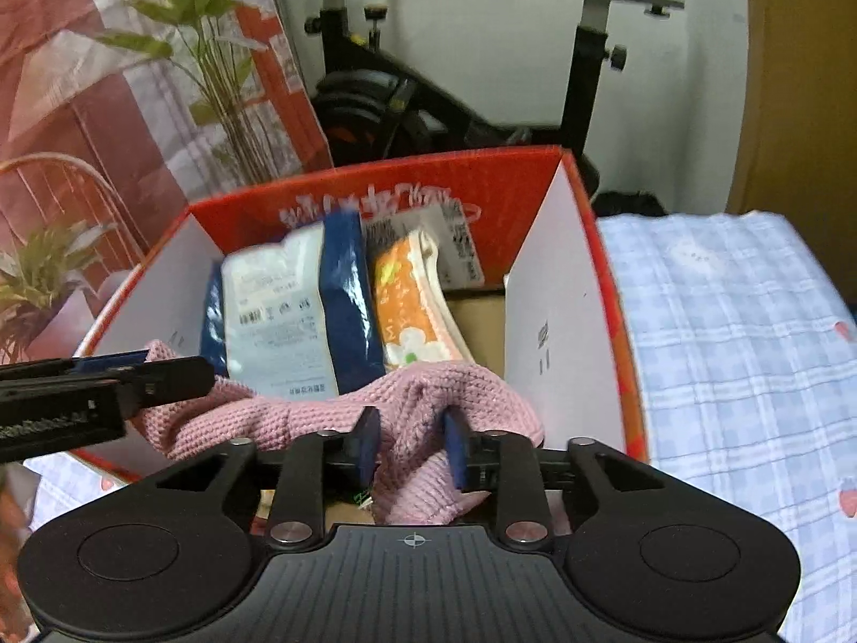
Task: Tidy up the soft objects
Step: 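Lift the pink towel with both tools, lower it into the red box, open both, then move both tools back to the clear bag of green cables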
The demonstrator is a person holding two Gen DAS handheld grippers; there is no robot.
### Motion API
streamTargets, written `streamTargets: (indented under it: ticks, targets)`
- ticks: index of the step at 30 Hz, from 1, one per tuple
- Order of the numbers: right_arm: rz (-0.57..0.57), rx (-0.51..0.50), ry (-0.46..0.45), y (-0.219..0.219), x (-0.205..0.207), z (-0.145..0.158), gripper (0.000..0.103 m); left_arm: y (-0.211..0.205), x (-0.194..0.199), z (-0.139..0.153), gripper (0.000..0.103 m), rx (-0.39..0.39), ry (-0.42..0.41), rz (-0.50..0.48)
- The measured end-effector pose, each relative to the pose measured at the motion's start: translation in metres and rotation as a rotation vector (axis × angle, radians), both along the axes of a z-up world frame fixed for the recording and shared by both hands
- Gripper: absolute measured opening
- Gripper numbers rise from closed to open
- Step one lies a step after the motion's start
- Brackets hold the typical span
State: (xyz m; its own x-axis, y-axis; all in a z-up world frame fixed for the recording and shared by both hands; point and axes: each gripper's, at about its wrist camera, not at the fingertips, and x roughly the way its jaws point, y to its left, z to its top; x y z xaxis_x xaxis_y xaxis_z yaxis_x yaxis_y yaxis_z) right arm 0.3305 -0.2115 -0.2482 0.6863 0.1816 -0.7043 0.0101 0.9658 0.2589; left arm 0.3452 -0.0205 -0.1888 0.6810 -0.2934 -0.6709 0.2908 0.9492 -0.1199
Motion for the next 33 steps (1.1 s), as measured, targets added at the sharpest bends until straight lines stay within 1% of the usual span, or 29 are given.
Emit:
streamTargets:
  ticks: [1, 2, 3, 4, 5, 6, 7, 10, 13, 16, 21, 23, 27, 30, 31, 33]
  targets:
    - [0.0, -0.007, -0.011, 0.0, -0.003, 0.004, 0.034, 0.001, -0.004, 0.003, 0.06, 0.002, -0.011, 0.001]
    - [-0.001, -0.018, -0.025, 0.0, -0.007, 0.007, 0.041, 0.003, -0.008, 0.006, 0.061, 0.001, -0.023, 0.0]
    - [-0.002, -0.029, -0.037, 0.0, -0.01, 0.011, 0.046, 0.005, -0.013, 0.01, 0.061, -0.002, -0.034, -0.002]
    - [-0.003, -0.044, -0.053, 0.001, -0.015, 0.015, 0.055, 0.006, -0.018, 0.012, 0.061, -0.004, -0.04, -0.004]
    - [-0.004, -0.06, -0.072, 0.001, -0.021, 0.02, 0.059, 0.009, -0.024, 0.014, 0.061, -0.007, -0.046, -0.003]
    - [0.0, -0.067, -0.084, 0.001, -0.025, 0.024, 0.061, 0.011, -0.03, 0.016, 0.061, -0.009, -0.051, -0.001]
    - [0.008, -0.076, -0.099, 0.001, -0.032, 0.028, 0.066, 0.013, -0.036, 0.017, 0.063, -0.01, -0.054, 0.001]
    - [0.03, -0.116, -0.141, 0.002, -0.051, 0.037, 0.074, 0.018, -0.056, 0.019, 0.063, -0.004, -0.059, 0.003]
    - [0.062, -0.139, -0.171, 0.003, -0.075, 0.042, 0.076, 0.022, -0.08, 0.018, 0.063, 0.0, -0.062, -0.003]
    - [0.09, -0.15, -0.194, 0.007, -0.096, 0.042, 0.076, 0.025, -0.102, 0.013, 0.063, -0.002, -0.045, -0.01]
    - [0.145, -0.153, -0.165, 0.019, -0.125, 0.025, 0.076, 0.031, -0.138, -0.008, 0.063, -0.014, 0.0, -0.017]
    - [0.167, -0.154, -0.139, 0.023, -0.137, 0.014, 0.076, 0.034, -0.15, -0.02, 0.062, -0.034, 0.036, -0.012]
    - [0.208, -0.138, -0.083, 0.031, -0.161, -0.007, 0.076, 0.041, -0.17, -0.048, 0.061, -0.087, 0.146, 0.005]
    - [0.228, -0.132, -0.026, 0.035, -0.176, -0.022, 0.076, 0.046, -0.178, -0.063, 0.061, -0.15, 0.231, 0.02]
    - [0.234, -0.129, -0.009, 0.036, -0.181, -0.026, 0.076, 0.047, -0.18, -0.066, 0.06, -0.167, 0.25, 0.022]
    - [0.241, -0.126, 0.024, 0.036, -0.19, -0.032, 0.076, 0.047, -0.183, -0.071, 0.06, -0.176, 0.272, 0.02]
